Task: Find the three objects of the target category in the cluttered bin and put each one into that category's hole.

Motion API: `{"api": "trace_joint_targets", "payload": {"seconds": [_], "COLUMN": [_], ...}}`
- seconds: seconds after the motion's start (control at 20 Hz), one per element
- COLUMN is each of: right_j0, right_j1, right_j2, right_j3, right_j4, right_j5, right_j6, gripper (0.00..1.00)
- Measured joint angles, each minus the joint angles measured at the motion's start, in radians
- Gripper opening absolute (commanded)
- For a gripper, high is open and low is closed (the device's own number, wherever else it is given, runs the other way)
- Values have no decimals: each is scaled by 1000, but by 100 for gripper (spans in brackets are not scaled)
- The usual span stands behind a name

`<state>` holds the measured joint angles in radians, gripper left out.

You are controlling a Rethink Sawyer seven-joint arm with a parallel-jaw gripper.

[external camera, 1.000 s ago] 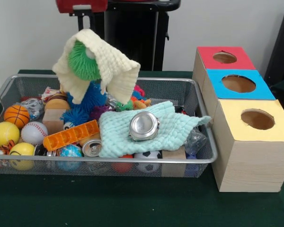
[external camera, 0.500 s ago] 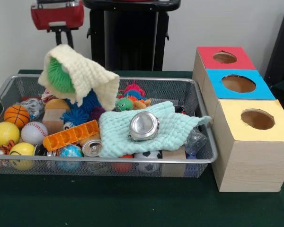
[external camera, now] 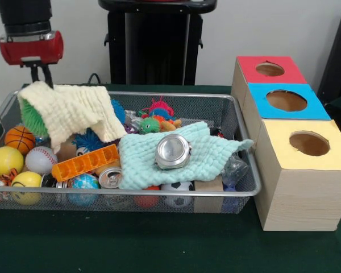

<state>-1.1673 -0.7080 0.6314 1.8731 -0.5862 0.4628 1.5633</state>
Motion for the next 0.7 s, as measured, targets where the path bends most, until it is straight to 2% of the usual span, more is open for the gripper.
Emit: {"api": "trace_joint_targets", "payload": {"seconds": [0.35, 0.7], "right_j0": [-21, -43], "right_j1": [101, 162], "right_j2": [33, 68], "right_j3": [-112, -182], "right_j4": [-65, -103], "right_j5": [28, 38], "right_j6": [-3, -17], "gripper": [0, 0]}}
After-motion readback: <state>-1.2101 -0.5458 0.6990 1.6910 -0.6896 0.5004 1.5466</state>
